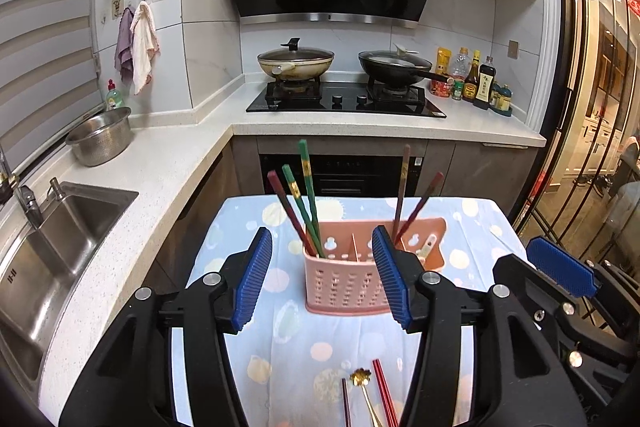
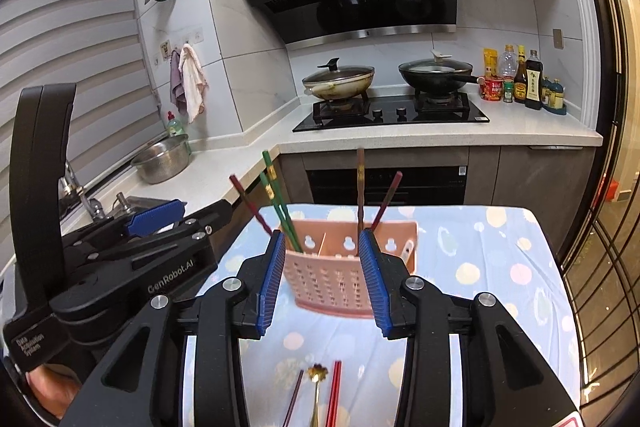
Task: Organize utensils
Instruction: 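Withdraw both open tools back over the remaining utensils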
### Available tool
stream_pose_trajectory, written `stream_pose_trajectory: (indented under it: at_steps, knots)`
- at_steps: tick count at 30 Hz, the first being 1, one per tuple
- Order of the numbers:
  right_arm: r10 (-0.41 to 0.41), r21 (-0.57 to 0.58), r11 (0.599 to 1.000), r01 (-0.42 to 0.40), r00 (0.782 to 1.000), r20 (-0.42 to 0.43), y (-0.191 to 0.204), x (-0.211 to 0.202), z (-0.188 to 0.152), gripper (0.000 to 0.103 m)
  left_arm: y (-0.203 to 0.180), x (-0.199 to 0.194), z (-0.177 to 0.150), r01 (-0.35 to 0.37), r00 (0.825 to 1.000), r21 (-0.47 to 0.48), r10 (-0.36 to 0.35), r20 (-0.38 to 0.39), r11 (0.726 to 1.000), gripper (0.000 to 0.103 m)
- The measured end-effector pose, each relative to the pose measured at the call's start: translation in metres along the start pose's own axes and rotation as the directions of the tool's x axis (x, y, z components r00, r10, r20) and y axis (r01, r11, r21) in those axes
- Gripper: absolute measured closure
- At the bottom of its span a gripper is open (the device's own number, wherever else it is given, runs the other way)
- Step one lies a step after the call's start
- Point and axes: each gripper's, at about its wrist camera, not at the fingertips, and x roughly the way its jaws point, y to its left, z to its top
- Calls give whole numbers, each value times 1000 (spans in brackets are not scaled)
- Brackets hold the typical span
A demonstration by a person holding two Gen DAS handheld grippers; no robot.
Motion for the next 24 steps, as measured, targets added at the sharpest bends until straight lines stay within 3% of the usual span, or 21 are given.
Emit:
stream_pose_trajectory:
  at_steps: [8,14,24]
  knots:
    - [0,-13,1000,-1,997,-76,4,-19,-51,65,0,-19,-44,-8,999,5,8,-46,1000,49]
    - [-2,25,1000,7,987,-161,-5,-30,-97,65,-1,-26,-97,-29,991,23,32,-128,999,48]
    - [-39,36,998,54,941,-335,-11,-31,-185,65,-8,-25,-190,-27,954,58,43,-297,998,41]
